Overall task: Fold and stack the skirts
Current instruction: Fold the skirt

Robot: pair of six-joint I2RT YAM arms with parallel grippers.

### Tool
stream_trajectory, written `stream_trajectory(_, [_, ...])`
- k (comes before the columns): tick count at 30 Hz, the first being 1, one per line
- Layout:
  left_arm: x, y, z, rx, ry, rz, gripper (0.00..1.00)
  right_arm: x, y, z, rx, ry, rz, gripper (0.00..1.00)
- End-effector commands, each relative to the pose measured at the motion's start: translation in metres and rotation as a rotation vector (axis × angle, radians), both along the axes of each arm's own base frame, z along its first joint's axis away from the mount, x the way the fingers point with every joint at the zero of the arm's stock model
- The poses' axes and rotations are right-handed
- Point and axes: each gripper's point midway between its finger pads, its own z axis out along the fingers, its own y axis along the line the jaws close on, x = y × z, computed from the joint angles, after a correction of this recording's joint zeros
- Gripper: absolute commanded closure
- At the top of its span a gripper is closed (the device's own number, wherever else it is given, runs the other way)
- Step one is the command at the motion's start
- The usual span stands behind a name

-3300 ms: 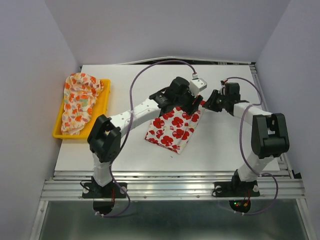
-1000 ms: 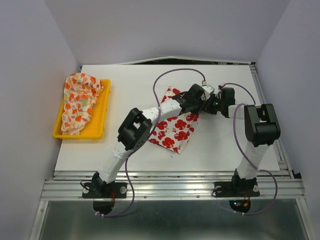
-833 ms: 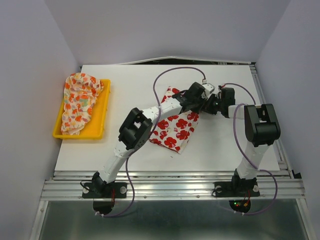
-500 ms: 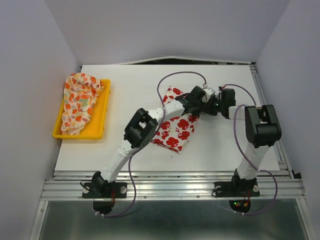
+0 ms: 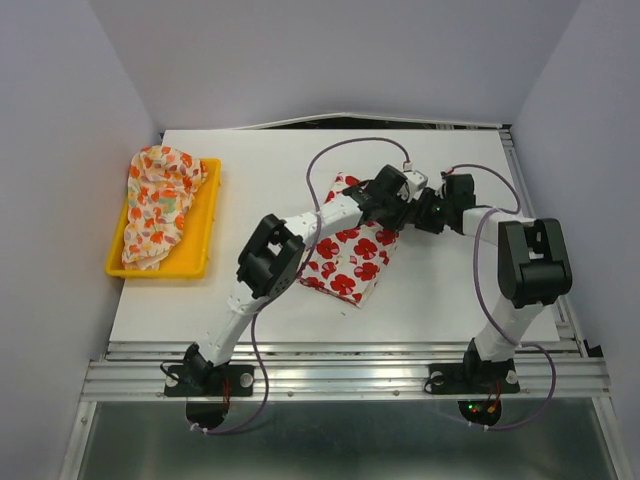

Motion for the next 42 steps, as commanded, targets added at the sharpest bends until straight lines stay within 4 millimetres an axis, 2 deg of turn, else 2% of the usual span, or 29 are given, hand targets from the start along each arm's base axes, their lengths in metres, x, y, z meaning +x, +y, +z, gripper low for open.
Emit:
stream_trajectory(1, [-0.017, 0.003, 0.124, -0.150, -0.104, -0.052, 0.51, 0.010, -0.020, 0.044, -0.084, -0.078, -0.026, 0.46])
stream_trajectory(2, [-0.023, 0.007, 0.144, -0.173, -0.118, -0.064, 0.50, 0.008, -0.018, 0.054, -0.071, -0.096, -0.017, 0.40])
stream_trajectory(3, [-0.029, 0.015, 0.139, -0.157, -0.104, -0.062, 0.46, 0.007, -0.016, 0.059, -0.064, -0.092, -0.014, 0.39])
stream_trajectory(4, [-0.031, 0.017, 0.153, -0.174, -0.121, -0.062, 0.46, 0.005, -0.014, 0.061, -0.050, -0.090, -0.010, 0.38])
stream_trajectory(5, [-0.036, 0.026, 0.147, -0.156, -0.105, -0.058, 0.45, 0.004, -0.010, 0.065, -0.025, -0.087, -0.001, 0.37])
stream_trajectory(6, [-0.038, 0.037, 0.161, -0.163, -0.126, -0.052, 0.43, -0.001, -0.001, 0.069, 0.025, -0.079, 0.029, 0.37])
stream_trajectory(7, [-0.042, 0.048, 0.149, -0.119, -0.115, -0.062, 0.43, -0.004, 0.004, 0.067, 0.066, -0.049, 0.020, 0.38])
stream_trajectory(9, [-0.042, 0.072, 0.151, -0.110, -0.094, -0.061, 0.45, -0.010, 0.015, 0.063, 0.130, -0.005, 0.044, 0.40])
stream_trajectory(11, [-0.048, 0.100, 0.124, -0.034, -0.060, -0.076, 0.48, -0.018, 0.023, 0.044, 0.165, 0.074, 0.051, 0.40])
stream_trajectory(12, [-0.046, 0.116, 0.127, -0.017, -0.080, -0.065, 0.49, -0.021, 0.025, 0.031, 0.177, 0.115, 0.051, 0.38])
stream_trajectory(13, [-0.054, 0.133, 0.105, 0.034, -0.058, -0.070, 0.49, -0.025, 0.031, 0.025, 0.181, 0.138, 0.060, 0.36])
stream_trajectory(14, [-0.056, 0.144, 0.099, 0.057, -0.067, -0.068, 0.49, -0.025, 0.031, 0.023, 0.188, 0.148, 0.051, 0.31])
stream_trajectory(15, [-0.057, 0.157, 0.107, 0.064, -0.111, -0.076, 0.49, -0.030, 0.039, 0.016, 0.180, 0.164, 0.066, 0.29])
stream_trajectory(17, [-0.064, 0.186, 0.087, 0.082, -0.071, -0.073, 0.48, -0.033, 0.040, 0.005, 0.147, 0.186, 0.061, 0.28])
stream_trajectory(18, [-0.066, 0.197, 0.092, 0.068, -0.079, -0.072, 0.48, -0.034, 0.038, 0.001, 0.136, 0.193, 0.063, 0.30])
stream_trajectory(19, [-0.067, 0.217, 0.077, 0.105, -0.062, -0.081, 0.48, -0.036, 0.041, -0.006, 0.111, 0.203, 0.087, 0.38])
stream_trajectory(21, [-0.071, 0.234, 0.076, 0.135, -0.093, -0.099, 0.50, -0.035, 0.041, -0.014, 0.063, 0.209, 0.101, 0.53])
stream_trajectory(23, [-0.084, 0.251, 0.056, 0.204, -0.132, -0.172, 0.55, -0.033, 0.041, -0.029, 0.019, 0.220, 0.129, 0.72])
stream_trajectory(24, [-0.088, 0.256, 0.064, 0.206, -0.182, -0.192, 0.54, -0.028, 0.037, -0.036, -0.009, 0.221, 0.126, 0.78])
stream_trajectory(25, [-0.096, 0.265, 0.048, 0.239, -0.210, -0.234, 0.53, -0.015, 0.034, -0.033, -0.046, 0.184, 0.145, 0.83])
stream_trajectory(26, [-0.098, 0.269, 0.056, 0.238, -0.271, -0.237, 0.53, -0.009, 0.029, -0.043, -0.086, 0.185, 0.144, 0.93])
stream_trajectory(30, [-0.107, 0.280, 0.055, 0.264, -0.395, -0.318, 0.46, 0.025, 0.026, -0.038, -0.168, 0.086, 0.218, 0.98])
stream_trajectory(31, [-0.109, 0.282, 0.051, 0.268, -0.412, -0.329, 0.44, 0.030, 0.024, -0.036, -0.195, 0.069, 0.243, 0.96])
stream_trajectory(32, [-0.109, 0.283, 0.053, 0.280, -0.444, -0.357, 0.43, 0.042, 0.025, -0.027, -0.207, 0.035, 0.254, 0.86])
stream_trajectory(34, [-0.109, 0.280, 0.057, 0.270, -0.477, -0.389, 0.41, 0.041, 0.024, -0.019, -0.223, 0.035, 0.288, 0.65])
stream_trajectory(35, [-0.108, 0.278, 0.059, 0.266, -0.485, -0.401, 0.40, 0.040, 0.024, -0.013, -0.229, 0.031, 0.296, 0.42])
stream_trajectory(39, [-0.106, 0.265, 0.074, 0.230, -0.554, -0.454, 0.34, 0.031, 0.018, 0.031, -0.278, -0.063, 0.326, 0.18])
stream_trajectory(40, [-0.103, 0.263, 0.074, 0.239, -0.609, -0.474, 0.28, 0.030, 0.017, 0.041, -0.287, -0.085, 0.334, 0.15])
stream_trajectory(42, [-0.095, 0.262, 0.082, 0.268, -0.721, -0.501, 0.21, 0.030, 0.022, 0.083, -0.282, -0.180, 0.371, 0.06])
